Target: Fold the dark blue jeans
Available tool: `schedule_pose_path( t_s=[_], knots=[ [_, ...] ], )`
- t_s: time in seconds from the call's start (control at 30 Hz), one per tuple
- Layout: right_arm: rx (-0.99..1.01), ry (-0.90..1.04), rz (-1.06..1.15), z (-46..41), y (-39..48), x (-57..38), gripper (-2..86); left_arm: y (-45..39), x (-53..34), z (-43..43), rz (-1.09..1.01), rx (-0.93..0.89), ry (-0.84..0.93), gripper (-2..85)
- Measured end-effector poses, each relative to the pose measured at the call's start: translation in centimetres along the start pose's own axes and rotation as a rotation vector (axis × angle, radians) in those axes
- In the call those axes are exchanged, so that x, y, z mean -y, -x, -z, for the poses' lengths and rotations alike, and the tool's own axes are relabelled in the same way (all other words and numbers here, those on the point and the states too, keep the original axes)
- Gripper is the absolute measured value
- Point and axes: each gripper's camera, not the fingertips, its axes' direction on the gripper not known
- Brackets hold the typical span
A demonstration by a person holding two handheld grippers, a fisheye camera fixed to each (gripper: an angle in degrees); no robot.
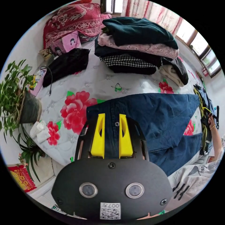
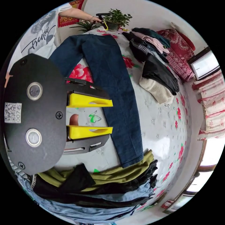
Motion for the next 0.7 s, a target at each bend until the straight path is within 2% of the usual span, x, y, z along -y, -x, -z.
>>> schedule_pose_path(
  t_s=[0.2,0.27,0.37,0.43,0.57,0.7],
  knots=[
    [-0.172,0.165,0.291,-8.5,4.7,9.3,9.7,-3.8,6.2,-9.1,-0.196,0.136,0.145,10.6],
    [-0.214,0.212,0.395,-11.0,6.2,10.6,9.3,-5.5,6.3,-11.2,-0.296,0.18,0.153,6.0],
    [-0.25,0.299,0.521,-15.0,8.0,11.5,6.9,-5.9,5.9,-11.6,-0.344,0.133,0.162,0.5],
    [-0.146,0.331,0.587,-15.8,8.4,11.2,3.2,-5.4,5.9,-11.3,-0.319,0.146,0.166,-0.4],
    [-0.167,0.274,0.539,-13.8,8.3,10.3,0.5,-2.8,5.5,-6.9,-0.183,0.102,0.082,-0.9],
    [-0.117,-0.042,0.547,-3.9,8.2,4.6,0.0,-0.4,2.1,2.2,-0.113,0.047,-0.109,-0.9]
  ],
)
